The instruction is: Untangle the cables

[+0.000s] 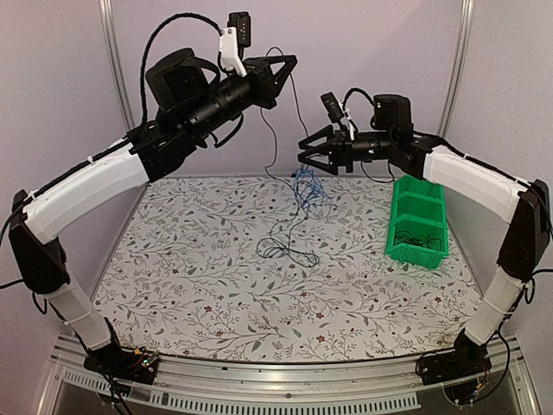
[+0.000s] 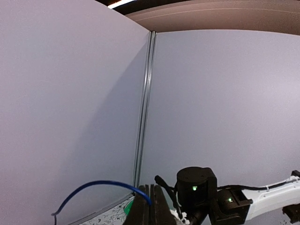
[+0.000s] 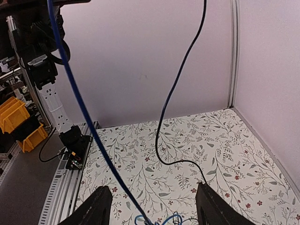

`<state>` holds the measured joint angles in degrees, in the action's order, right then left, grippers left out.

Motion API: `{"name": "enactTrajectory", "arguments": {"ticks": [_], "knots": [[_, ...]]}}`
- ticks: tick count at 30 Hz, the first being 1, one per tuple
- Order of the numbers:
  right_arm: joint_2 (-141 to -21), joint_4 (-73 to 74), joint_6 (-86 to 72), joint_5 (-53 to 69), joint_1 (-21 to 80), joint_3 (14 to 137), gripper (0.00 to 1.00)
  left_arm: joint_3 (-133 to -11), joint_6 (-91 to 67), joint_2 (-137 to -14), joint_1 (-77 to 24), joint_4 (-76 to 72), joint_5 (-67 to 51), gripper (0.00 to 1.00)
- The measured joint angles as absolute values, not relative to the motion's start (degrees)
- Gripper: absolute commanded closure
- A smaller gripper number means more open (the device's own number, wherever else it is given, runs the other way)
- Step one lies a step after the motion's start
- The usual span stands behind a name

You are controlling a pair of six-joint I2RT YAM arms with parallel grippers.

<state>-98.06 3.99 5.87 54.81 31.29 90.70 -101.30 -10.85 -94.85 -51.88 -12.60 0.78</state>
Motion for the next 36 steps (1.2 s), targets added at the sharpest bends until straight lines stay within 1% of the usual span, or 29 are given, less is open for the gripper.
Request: {"name": "enactTrajectory", "arguments": {"ticks": [1, 2, 3, 4, 5, 9, 13, 18, 19, 21, 25, 28, 33, 36], "knots": [[-98.8, 3.57, 5.19, 54.72, 31.64, 90.54, 0.56, -101.38, -11.0, -94.87, -51.9, -12.69, 0.73, 1.0], [-99.24, 3.05, 4.64, 54.52, 31.86, 90.13, 0.71, -101.84, -11.14, -95.04, -51.92, -12.64, 0.69, 1.0], [-99.5, 2.2, 3.66, 54.19, 31.94, 89.36, 0.82, -102.43, -11.22, -95.31, -51.96, -12.62, 0.69, 1.0], [-99.63, 1.54, 2.39, 53.69, 32.08, 88.49, 0.88, -103.57, -11.27, -95.77, -52.01, -12.49, 0.69, 1.0], [-99.77, 0.62, 1.02, 53.12, 32.14, 87.5, 0.9, -104.75, -11.27, -96.29, -52.1, -12.43, 0.69, 1.0], [-101.01, -2.85, -2.96, 50.15, 32.12, 83.46, 0.89, -112.01, -10.98, -98.89, -52.71, -10.72, 0.69, 1.0], [-104.2, -5.04, -5.34, 47.64, 31.07, 77.87, 0.93, -123.02, -10.09, -102.56, -53.8, -7.73, 0.69, 1.0], [-108.49, -4.08, -7.62, 42.96, 27.62, 72.18, 0.95, -131.2, -9.08, -104.09, -54.5, -7.29, 0.64, 1.0], [-108.99, -3.62, -7.75, 42.19, 27.05, 71.57, 0.97, -132.29, -8.97, -104.05, -54.59, -7.88, 0.64, 1.0], [-109.8, -2.11, -7.55, 38.96, 25.76, 70.98, 0.98, -133.6, -8.69, -103.83, -54.63, -8.97, 0.71, 1.0], [-110.04, -0.78, -7.11, 33.1, 23.57, 69.91, 0.96, -135.06, -8.64, -103.68, -54.65, -11.07, 0.91, 1.0], [-110.04, 1.13, -6.13, 31.97, 22.35, 68.84, 1.0, -135.02, -8.64, -103.63, -54.65, -11.25, 1.08, 1.0], [-109.23, 5.61, -1.61, 31.4, 21.82, 68.49, 1.0, -130.15, -8.27, -101.97, -54.65, -10.57, 1.96, 1.0], [-106.89, 9.19, 1.67, 29.91, 21.78, 67.31, 1.0, -131.07, -5.43, -102.48, -54.68, -6.33, 2.0, 1.0]]}}
